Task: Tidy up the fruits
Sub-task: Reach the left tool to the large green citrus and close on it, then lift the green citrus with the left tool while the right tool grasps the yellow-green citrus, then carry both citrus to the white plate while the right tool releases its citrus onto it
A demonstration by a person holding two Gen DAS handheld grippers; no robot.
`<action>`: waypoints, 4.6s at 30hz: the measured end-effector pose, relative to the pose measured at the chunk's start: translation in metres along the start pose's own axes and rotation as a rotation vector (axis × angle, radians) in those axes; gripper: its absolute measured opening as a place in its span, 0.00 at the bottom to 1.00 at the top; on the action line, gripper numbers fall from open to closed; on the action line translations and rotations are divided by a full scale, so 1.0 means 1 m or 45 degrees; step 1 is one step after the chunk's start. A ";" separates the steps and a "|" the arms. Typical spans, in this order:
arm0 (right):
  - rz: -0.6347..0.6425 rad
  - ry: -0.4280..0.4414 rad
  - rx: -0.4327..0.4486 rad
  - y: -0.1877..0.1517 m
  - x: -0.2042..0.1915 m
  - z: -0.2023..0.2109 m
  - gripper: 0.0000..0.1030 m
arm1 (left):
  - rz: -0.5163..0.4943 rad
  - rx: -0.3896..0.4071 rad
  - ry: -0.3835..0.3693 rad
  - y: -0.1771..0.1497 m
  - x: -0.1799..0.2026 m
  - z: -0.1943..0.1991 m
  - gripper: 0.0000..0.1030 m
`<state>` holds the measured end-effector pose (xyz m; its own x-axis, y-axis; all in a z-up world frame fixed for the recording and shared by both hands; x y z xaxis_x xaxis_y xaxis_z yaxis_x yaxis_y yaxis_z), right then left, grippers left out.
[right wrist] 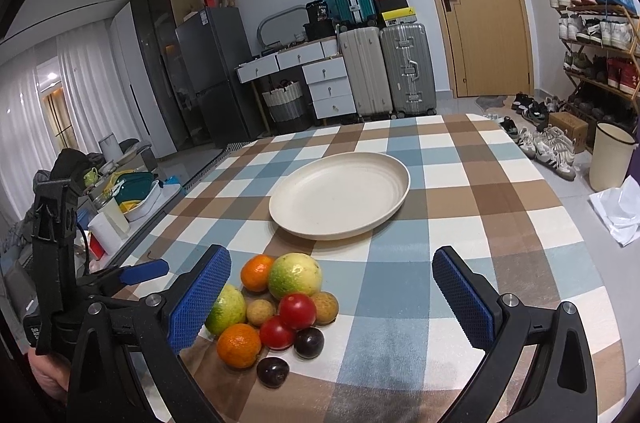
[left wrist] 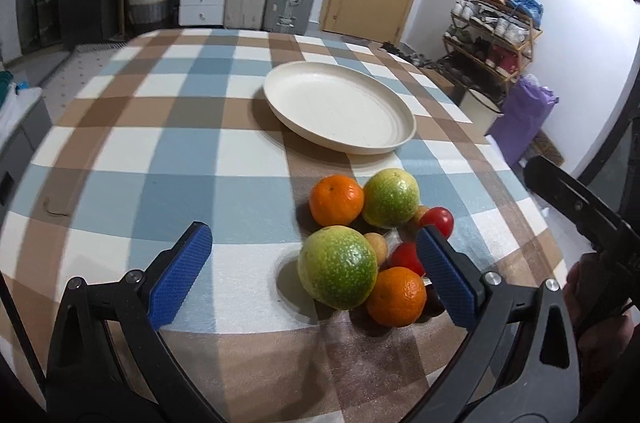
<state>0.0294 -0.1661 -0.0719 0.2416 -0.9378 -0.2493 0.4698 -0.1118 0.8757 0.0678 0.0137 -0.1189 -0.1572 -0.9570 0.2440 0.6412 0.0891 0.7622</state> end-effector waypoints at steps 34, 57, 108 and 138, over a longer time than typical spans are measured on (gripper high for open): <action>-0.013 0.004 -0.035 -0.006 0.005 -0.018 1.00 | 0.172 -0.114 -0.336 -0.014 -0.024 -0.032 0.45; 0.000 0.106 -0.210 -0.011 -0.006 -0.051 1.00 | 0.174 -0.051 -0.327 -0.006 -0.044 -0.011 0.45; -0.031 0.345 -0.498 -0.039 -0.010 -0.124 0.51 | 0.153 -0.060 -0.337 0.011 -0.032 -0.019 0.45; -0.135 0.425 -0.323 0.007 0.012 -0.107 0.51 | 0.152 -0.058 -0.355 0.072 -0.018 -0.038 0.45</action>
<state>0.1267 -0.1428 -0.1134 0.4227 -0.7632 -0.4887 0.6902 -0.0783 0.7193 0.1453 0.0266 -0.0914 -0.2750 -0.8272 0.4901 0.6993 0.1777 0.6924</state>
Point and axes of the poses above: each gripper's, at about its wrist camera, not at the fingertips, and z roughly against the way its jaws point, x to its right, y to its top, the point moved 2 cm from there along -z, roughly the way its jaws point, and after that the axes turned 6 degrees about x, right-handed, at the moved point
